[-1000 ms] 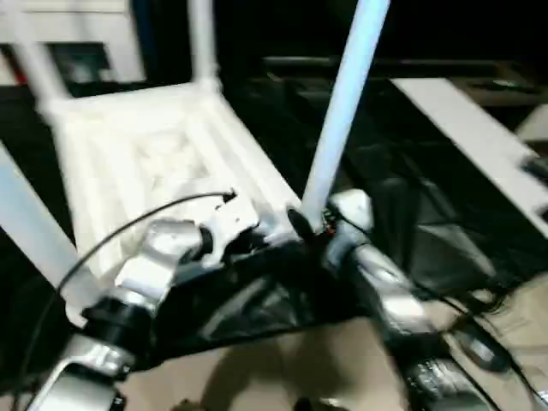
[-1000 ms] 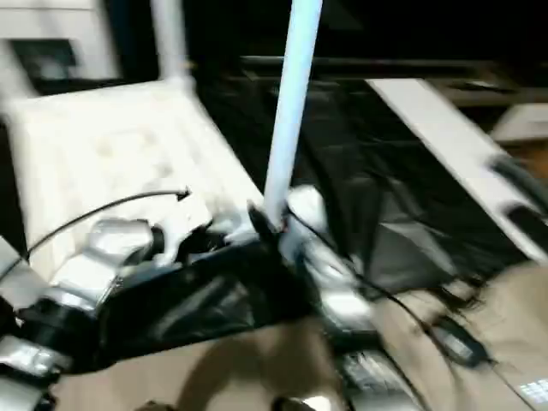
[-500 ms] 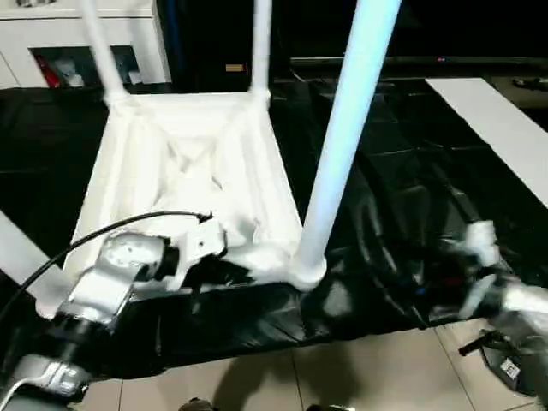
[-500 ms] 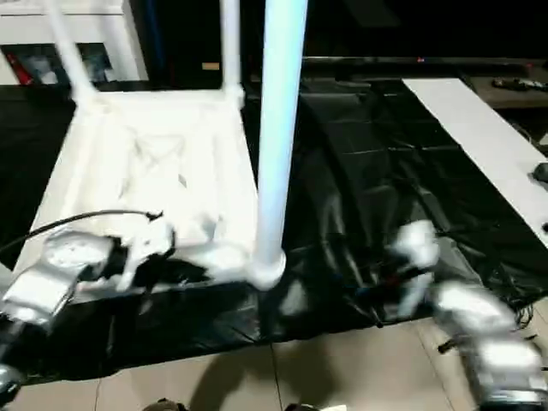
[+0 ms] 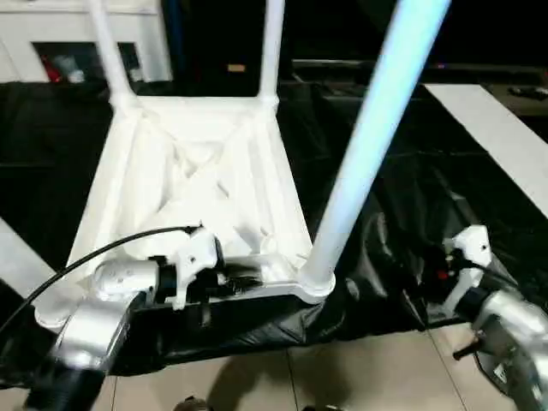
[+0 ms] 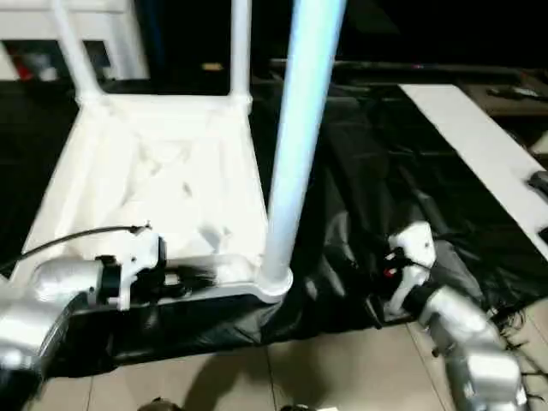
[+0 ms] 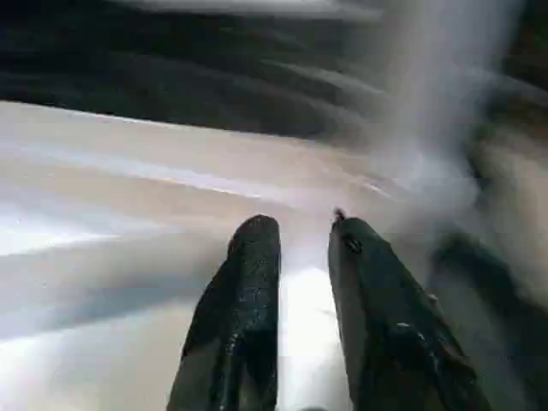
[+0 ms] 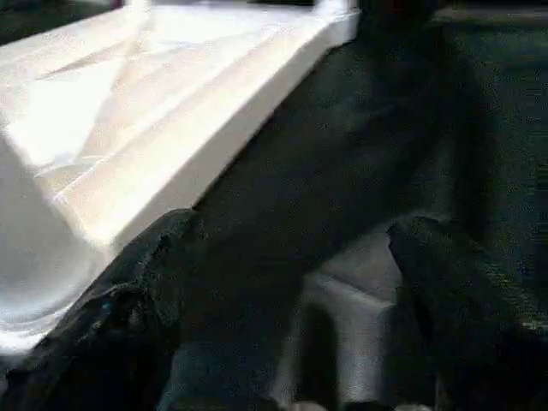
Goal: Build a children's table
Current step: Rotate leg to tighten
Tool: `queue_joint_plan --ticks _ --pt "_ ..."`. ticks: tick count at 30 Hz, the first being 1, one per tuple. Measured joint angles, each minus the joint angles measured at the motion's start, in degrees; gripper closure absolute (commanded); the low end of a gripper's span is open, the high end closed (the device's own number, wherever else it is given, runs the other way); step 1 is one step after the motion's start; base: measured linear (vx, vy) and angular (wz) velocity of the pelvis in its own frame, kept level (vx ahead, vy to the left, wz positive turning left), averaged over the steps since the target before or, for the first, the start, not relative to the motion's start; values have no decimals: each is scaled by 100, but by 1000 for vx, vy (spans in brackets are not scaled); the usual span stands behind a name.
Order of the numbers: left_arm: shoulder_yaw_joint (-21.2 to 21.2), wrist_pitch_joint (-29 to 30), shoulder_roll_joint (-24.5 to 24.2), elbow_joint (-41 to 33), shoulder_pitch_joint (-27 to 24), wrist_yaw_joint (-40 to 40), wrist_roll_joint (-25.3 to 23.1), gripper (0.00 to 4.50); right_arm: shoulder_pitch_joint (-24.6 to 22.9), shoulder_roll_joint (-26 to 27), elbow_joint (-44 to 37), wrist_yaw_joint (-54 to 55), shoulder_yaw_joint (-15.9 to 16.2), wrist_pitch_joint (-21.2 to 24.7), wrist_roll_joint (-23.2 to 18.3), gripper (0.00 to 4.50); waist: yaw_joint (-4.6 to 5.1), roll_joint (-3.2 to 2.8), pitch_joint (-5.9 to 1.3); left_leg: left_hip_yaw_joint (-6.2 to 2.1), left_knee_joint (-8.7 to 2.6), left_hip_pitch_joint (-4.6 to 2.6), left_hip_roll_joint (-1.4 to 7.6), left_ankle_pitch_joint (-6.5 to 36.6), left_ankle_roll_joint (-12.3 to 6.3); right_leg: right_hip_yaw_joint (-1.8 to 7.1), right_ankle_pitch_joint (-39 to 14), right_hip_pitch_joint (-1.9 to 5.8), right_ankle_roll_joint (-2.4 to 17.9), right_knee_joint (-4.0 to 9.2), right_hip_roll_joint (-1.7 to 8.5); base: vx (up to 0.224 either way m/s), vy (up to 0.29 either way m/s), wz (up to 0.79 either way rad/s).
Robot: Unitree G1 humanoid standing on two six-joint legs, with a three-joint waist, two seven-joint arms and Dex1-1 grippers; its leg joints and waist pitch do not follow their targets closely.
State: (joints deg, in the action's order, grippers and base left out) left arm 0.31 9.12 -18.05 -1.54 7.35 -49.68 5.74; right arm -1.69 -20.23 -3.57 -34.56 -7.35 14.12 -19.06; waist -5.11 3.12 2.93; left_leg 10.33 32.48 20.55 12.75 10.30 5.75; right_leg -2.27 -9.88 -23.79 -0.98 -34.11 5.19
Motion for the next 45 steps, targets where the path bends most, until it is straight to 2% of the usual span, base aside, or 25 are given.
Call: queue_joint_plan --ticks 4,9,10,11,13,14,15,16,17,18,19,20,22,24,25,27,28,29,30,32,35,39,41,42,45 --pt "724 191 947 -434 -487 1580 -4 311 -126 237 -233 548 82 -14 325 29 27 -28 -13 -4 5 -5 0 0 0 -1 -18 13 -38 2 -4 0 0 0" --pt "769 -421 1423 -670 -1424 2706 -494 311 -528 562 -468 757 439 -188 553 29 72 6 -26 -52 8 42 4 0 1 -15 -22 7 -47 16 -29 0 0 0" --pt "706 -527 1436 -712 -1483 2828 -630 311 -539 573 -463 827 494 -237 647 29 86 -20 -26 -169 10 103 -32 -2 0 -117 -21 34 -47 29 6 -5 -11 25" --pt "642 -629 1459 -775 -1567 2936 -754 311 -544 585 -454 885 562 -321 767 29 144 -55 -26 -326 18 161 -51 -2 0 -231 -15 101 -41 87 14 -6 -33 53" --pt "613 -780 1530 -877 -1701 3069 -854 311 -541 593 -455 953 610 -430 868 29 223 -146 0 -576 23 204 -59 -3 1 -418 -7 218 30 147 0 17 -49 59" --pt "618 -922 1559 -957 -1802 3137 -907 311 -537 599 -456 976 608 -452 869 29 284 -195 20 -742 30 231 -74 -5 2 -505 -81 264 185 93 -39 44 -92 65" --pt "645 -999 1546 -972 -1842 3164 -936 311 -539 601 -457 986 607 -454 869 29 310 -213 31 -870 34 236 -78 -15 17 -504 -183 286 398 -12 -100 44 -92 65" --pt "733 -1003 1624 -1061 -1923 3239 -931 311 -556 610 -506 989 602 -377 801 29 324 -214 33 -840 33 200 12 -52 63 -457 -310 246 681 -159 -180 32 -154 58" --pt "785 -1000 1768 -1181 -2048 3323 -916 311 -653 606 -623 983 562 -310 732 29 319 -196 28 -682 36 142 142 -65 83 -427 -442 275 754 -335 -197 40 -196 47" --pt "775 -987 1856 -1238 -2100 3364 -903 311 -753 587 -716 974 525 -288 712 29 296 -121 9 -522 66 125 177 -35 39 -387 -498 258 534 -371 -196 40 -196 47" --pt "743 -963 1930 -1294 -2133 3389 -886 311 -856 523 -787 961 480 -265 683 29 197 -77 10 -383 195 85 197 82 -114 -323 -513 232 155 -397 -171 7 -160 25" --pt "635 -955 1962 -1360 -2240 3412 -886 311 -976 454 -860 956 405 -203 641 29 100 -110 12 -307 296 92 150 192 -280 -293 -515 213 151 -408 -169 37 -95 -4" --pt "491 -1067 1975 -1441 -2386 3435 -882 311 -1280 420 -1040 943 302 -179 611 29 -15 -189 -36 -310 270 100 -24 214 -322 -185 -500 171 127 -403 -172 46 -66 -5" --pt "316 -1342 1988 -1562 -2612 3417 -812 311 -1557 347 -1133 888 262 -181 609 29 -82 -223 -62 -324 464 148 -254 356 -616 -14 -491 177 88 -401 -170 0 0 0" --pt "259 -1432 1987 -1629 -2713 3402 -765 293 -1593 319 -1166 855 260 -185 608 28 -92 -258 -77 -345 411 144 -309 373 -648 -8 -488 185 92 -382 -177 0 0 0" --pt "241 -1467 1909 -1652 -2764 3369 -709 278 -1572 332 -1215 798 291 -225 578 27 -52 -321 -111 -336 331 127 -279 152 -370 -35 -456 204 83 -341 -195 9 74 0" --pt "248 -1480 1906 -1654 -2777 3363 -686 278 -1548 336 -1217 770 298 -231 542 14 -15 -312 -115 -324 325 108 -277 149 -344 -31 -444 206 85 -311 -194 -2 86 10" --pt "318 -1579 1902 -1696 -2849 3366 -650 274 -1519 314 -1198 666 288 -244 437 5 43 -268 -100 -252 305 89 -260 156 -311 3 -391 233 113 -236 -189 3 99 9" --pt "409 -1671 1924 -1764 -2961 3371 -630 264 -1459 296 -1161 524 280 -244 295 0 93 -236 -81 -226 304 66 -258 162 -302 13 -378 294 101 -191 -182 3 99 9" --pt "614 -1870 1955 -1868 -3138 3382 -494 237 -1285 220 -1100 172 264 -314 14 0 224 -177 -64 -211 299 52 -264 171 -297 17 -381 312 79 -98 -173 -14 92 -4" --pt "744 -1986 1938 -1898 -3201 3401 -339 231 -1176 174 -1094 -88 256 -368 -145 0 320 -124 -64 -201 294 56 -270 175 -305 20 -373 335 61 -24 -167 -10 48 -3" --pt "841 -2438 2011 -1880 -3677 3559 -171 195 -1166 -96 -1085 -647 342 -362 -322 0 363 -39 -71 -190 290 50 -271 185 -320 24 -337 375 -1 15 -158 0 0 0" --pt "934 -2583 2102 -1838 -3898 3663 -129 173 -1154 -244 -1087 -829 424 -342 -332 0 342 11 -60 -191 287 49 -271 184 -319 22 -308 371 -51 11 -156 0 0 0" --pt "982 -2598 2124 -1811 -3918 3707 -129 152 -1130 -254 -1087 -869 464 -334 -335 0 335 19 -56 -193 282 46 -268 183 -317 19 -306 358 -54 7 -157 0 0 0" --pt "1156 -2793 2190 -1730 -3881 3840 -146 145 -874 -146 -1068 -971 725 -345 -333 0 316 57 -69 -195 242 46 -267 179 -310 14 -307 329 -54 1 -158 0 0 0"
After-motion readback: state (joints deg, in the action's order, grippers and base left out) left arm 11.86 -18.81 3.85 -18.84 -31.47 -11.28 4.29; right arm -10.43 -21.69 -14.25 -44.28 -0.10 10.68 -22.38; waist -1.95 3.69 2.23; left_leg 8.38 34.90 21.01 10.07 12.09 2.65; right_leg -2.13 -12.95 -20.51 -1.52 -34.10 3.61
